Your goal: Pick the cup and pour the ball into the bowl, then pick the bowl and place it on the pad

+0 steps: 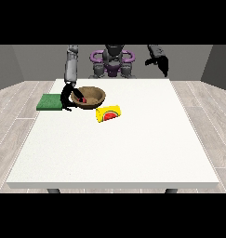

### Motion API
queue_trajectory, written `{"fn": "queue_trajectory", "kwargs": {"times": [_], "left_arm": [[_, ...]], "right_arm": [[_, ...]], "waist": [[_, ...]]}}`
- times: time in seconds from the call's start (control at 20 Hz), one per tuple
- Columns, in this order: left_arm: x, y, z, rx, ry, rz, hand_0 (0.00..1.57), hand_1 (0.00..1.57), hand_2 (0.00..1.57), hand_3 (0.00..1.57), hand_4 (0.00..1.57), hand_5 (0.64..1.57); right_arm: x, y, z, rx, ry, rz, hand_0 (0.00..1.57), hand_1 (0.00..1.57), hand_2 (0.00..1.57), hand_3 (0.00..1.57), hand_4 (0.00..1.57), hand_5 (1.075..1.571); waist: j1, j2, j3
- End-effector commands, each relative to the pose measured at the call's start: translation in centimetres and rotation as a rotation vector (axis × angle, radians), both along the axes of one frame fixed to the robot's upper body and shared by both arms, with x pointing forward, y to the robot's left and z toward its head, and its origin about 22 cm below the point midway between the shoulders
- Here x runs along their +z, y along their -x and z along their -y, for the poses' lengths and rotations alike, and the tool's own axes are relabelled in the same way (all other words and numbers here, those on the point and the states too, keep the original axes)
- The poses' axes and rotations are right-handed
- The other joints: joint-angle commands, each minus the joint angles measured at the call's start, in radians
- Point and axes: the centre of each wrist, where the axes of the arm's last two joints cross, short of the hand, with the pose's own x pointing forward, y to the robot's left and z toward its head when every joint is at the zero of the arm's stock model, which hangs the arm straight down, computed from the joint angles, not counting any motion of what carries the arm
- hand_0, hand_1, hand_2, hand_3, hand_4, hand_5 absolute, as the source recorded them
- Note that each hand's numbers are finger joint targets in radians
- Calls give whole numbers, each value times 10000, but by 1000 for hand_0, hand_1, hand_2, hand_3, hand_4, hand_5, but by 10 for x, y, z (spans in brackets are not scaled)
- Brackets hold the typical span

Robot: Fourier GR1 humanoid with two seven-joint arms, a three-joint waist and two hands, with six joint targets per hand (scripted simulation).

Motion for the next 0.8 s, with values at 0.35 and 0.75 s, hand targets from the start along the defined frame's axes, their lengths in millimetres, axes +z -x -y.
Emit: {"fn": "queue_trajectory", "kwargs": {"times": [0.35,0.75], "left_arm": [[-87,29,-72,2057,219,-2816,0,0,0,0,1005,1404],[-106,50,-96,2719,163,-2756,0,0,0,0,1024,1431]], "right_arm": [[65,-51,-26,586,279,-3618,1571,1571,1571,891,807,1567],[66,-37,-18,933,-640,-3425,1571,1571,1571,750,787,1570]], "waist": [[-2101,-2837,243],[-2732,-2528,254]]}}
